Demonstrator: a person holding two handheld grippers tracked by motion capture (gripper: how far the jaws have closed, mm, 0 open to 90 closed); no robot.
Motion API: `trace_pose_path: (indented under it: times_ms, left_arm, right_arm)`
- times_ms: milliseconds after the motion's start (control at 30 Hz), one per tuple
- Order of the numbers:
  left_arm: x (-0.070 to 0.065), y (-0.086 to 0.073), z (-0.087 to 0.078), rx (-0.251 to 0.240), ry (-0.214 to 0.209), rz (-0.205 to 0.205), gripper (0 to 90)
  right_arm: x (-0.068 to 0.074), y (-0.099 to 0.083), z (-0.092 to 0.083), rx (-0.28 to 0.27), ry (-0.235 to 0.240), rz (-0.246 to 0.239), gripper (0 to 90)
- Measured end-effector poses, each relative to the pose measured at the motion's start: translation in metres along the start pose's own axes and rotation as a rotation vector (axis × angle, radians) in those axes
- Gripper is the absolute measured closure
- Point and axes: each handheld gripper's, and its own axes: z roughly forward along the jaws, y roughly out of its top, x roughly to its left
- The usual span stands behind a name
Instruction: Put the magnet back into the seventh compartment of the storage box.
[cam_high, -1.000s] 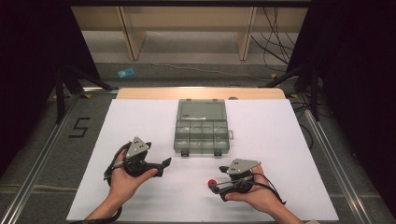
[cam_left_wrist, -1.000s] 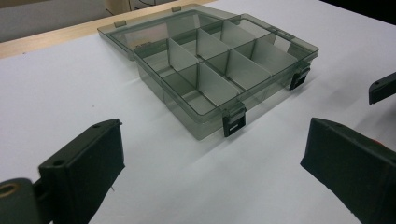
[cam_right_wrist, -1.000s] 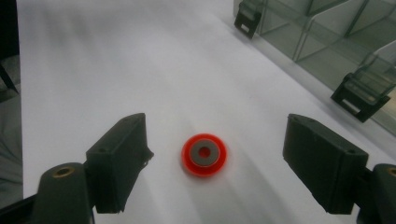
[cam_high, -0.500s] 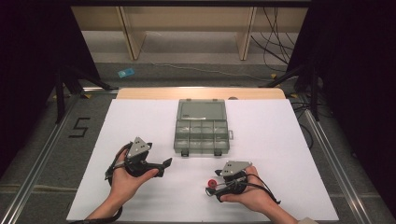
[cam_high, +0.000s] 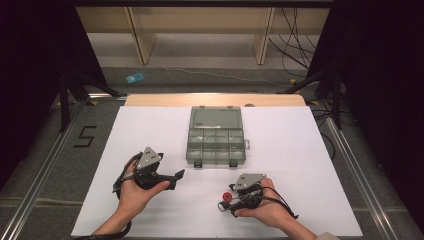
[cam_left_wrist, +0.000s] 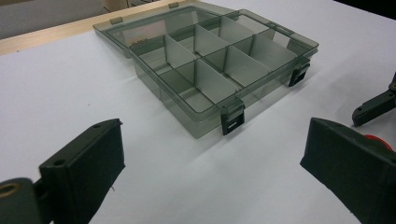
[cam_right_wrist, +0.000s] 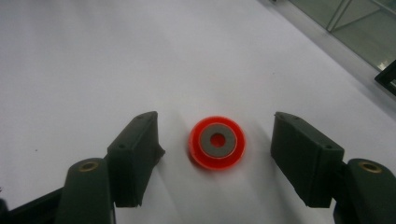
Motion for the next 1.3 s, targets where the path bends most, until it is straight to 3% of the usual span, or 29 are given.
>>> trace_pose_path:
  times_ms: [167,267,400,600,700,767,833,933,1033,1067,1300]
  left_arm:
    - [0.0004,0.0002,0.0001,-0.003,-0.003,-0.004,4.7]
    - [0.0004,0.0005,-0.0001,-0.004,-0.002,0.001,4.7]
    - [0.0004,0.0004,-0.0002,-0.004,0.002,0.001,4.7]
    - [0.0007,0.0006,-0.0009,-0.006,0.006,0.005,5.0]
    - [0.0005,0.0004,-0.0004,-0.006,0.007,0.004,5.3]
    - [0.0006,0.0006,-0.0010,-0.008,0.009,0.008,5.5]
    - [0.0001,0.0007,-0.0013,-0.012,0.011,-0.005,5.7]
    - [0.0015,0.0008,-0.0013,-0.011,0.011,0.002,5.9]
    - [0.0016,0.0005,-0.0010,-0.006,0.012,0.008,6.0]
    - [0.0011,0.0006,-0.0010,-0.008,0.011,0.008,6.0]
    - [0.0019,0.0012,-0.0017,-0.024,0.018,0.003,6.3]
  right_arm:
    - [0.0004,0.0015,-0.0008,0.024,-0.004,-0.010,35.0]
    - [0.0026,0.0017,0.0013,0.017,-0.035,-0.031,36.5]
    - [0.0053,0.0030,0.0012,0.029,-0.051,-0.019,39.3]
    - [0.0065,0.0035,0.0011,0.024,-0.055,-0.028,51.3]
    - [0.0068,0.0044,-0.0014,0.043,-0.040,-0.007,58.2]
    - [0.0066,0.0034,0.0003,0.023,-0.062,-0.007,62.3]
    - [0.0070,0.0035,0.0003,0.026,-0.061,-0.001,62.6]
    - [0.0077,0.0047,-0.0006,0.036,-0.056,0.016,62.8]
    - [0.0070,0.0046,0.0005,0.028,-0.068,0.001,62.9]
    - [0.0068,0.0055,-0.0015,0.048,-0.054,0.007,63.0]
    - [0.0030,0.0083,-0.0051,0.012,-0.060,0.024,63.2]
